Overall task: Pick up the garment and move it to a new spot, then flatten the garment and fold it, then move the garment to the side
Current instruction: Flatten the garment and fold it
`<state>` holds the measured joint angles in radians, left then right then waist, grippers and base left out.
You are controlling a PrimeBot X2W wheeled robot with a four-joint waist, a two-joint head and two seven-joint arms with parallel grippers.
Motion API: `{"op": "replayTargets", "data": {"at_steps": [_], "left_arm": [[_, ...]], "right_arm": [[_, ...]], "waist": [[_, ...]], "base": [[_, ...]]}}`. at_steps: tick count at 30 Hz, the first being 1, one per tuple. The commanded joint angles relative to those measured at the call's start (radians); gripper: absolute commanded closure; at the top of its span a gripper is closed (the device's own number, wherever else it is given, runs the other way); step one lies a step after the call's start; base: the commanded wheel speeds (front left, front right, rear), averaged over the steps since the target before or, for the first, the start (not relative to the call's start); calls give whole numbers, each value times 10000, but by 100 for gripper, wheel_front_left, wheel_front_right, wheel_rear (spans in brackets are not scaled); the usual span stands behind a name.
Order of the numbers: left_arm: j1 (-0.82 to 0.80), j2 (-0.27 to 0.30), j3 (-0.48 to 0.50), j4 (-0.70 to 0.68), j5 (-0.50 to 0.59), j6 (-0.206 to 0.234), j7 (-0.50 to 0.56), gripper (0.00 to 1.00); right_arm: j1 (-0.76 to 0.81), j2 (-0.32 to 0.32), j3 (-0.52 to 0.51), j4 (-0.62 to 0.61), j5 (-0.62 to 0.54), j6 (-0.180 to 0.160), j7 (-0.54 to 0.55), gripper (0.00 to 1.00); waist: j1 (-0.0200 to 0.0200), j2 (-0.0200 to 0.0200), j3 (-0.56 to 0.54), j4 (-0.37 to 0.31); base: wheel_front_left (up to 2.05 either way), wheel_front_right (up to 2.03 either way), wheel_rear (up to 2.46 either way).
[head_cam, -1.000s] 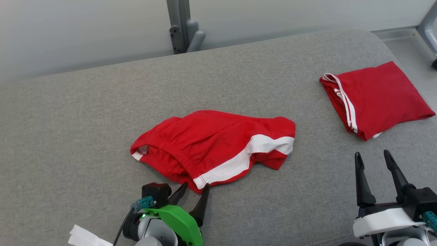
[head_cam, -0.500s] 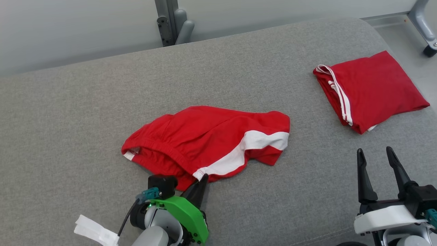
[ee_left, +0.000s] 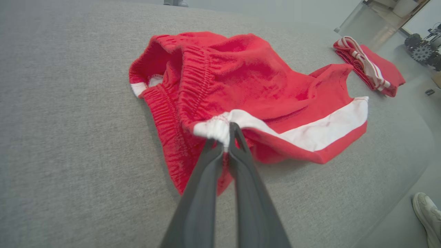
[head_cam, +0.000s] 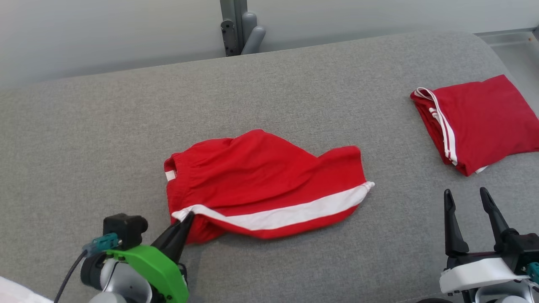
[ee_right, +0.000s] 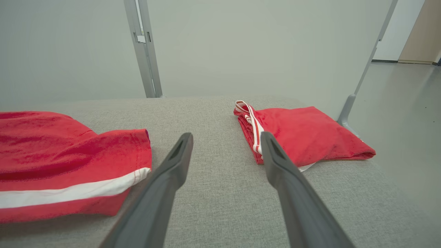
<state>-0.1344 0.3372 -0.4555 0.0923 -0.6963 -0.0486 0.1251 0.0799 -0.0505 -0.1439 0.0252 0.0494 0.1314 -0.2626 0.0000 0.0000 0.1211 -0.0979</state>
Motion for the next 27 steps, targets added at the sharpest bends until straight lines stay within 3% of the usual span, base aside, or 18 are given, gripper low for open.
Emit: {"op": "replayTargets", "data": {"at_steps": [1, 6, 10, 11, 12, 13, 14, 15, 27], "left_arm": [[434, 381, 213, -303, -75, 269, 131, 100], [994, 498, 301, -474, -204, 452, 101, 100], [1172, 202, 105, -252, -256, 333, -68, 100], [1145, 95, 52, -163, -237, 309, -161, 87], [1108, 11, -5, -73, -219, 304, -220, 65], [1067, -38, -46, 16, -168, 298, -289, 53], [1035, -106, -73, 87, -149, 289, -369, 14], [1021, -170, -78, 170, -166, 295, -443, 0], [2328, 264, 548, -441, 649, 976, -2656, 0]], "right_arm": [[23, -7, 69, 33, 22, -15, -29, 0], [-86, -9, 104, 92, 25, -15, -29, 0], [-106, -10, 129, 152, -43, -15, -29, 0], [-101, -9, 131, 157, -57, -15, -30, 0], [-102, -7, 145, 163, -71, -15, -30, 0], [-104, -11, 149, 169, -87, -15, -30, 0], [-104, -29, 160, 169, -96, -15, -30, 0], [-109, -54, 178, 164, -107, -15, -29, 0], [181, -540, 234, -407, -149, -15, -30, 0]], "waist": [[0, 0, 12, 191], [0, 0, 89, 359], [0, 0, 120, 509], [0, 0, 123, 543], [0, 0, 123, 568], [0, 0, 118, 589], [0, 0, 114, 609], [0, 0, 106, 621], [0, 0, -367, 724]], "base": [[0, 0, 0], [0, 0, 0], [0, 0, 0], [0, 0, 0], [0, 0, 0], [0, 0, 0], [0, 0, 0], [0, 0, 0], [0, 0, 0]]}}
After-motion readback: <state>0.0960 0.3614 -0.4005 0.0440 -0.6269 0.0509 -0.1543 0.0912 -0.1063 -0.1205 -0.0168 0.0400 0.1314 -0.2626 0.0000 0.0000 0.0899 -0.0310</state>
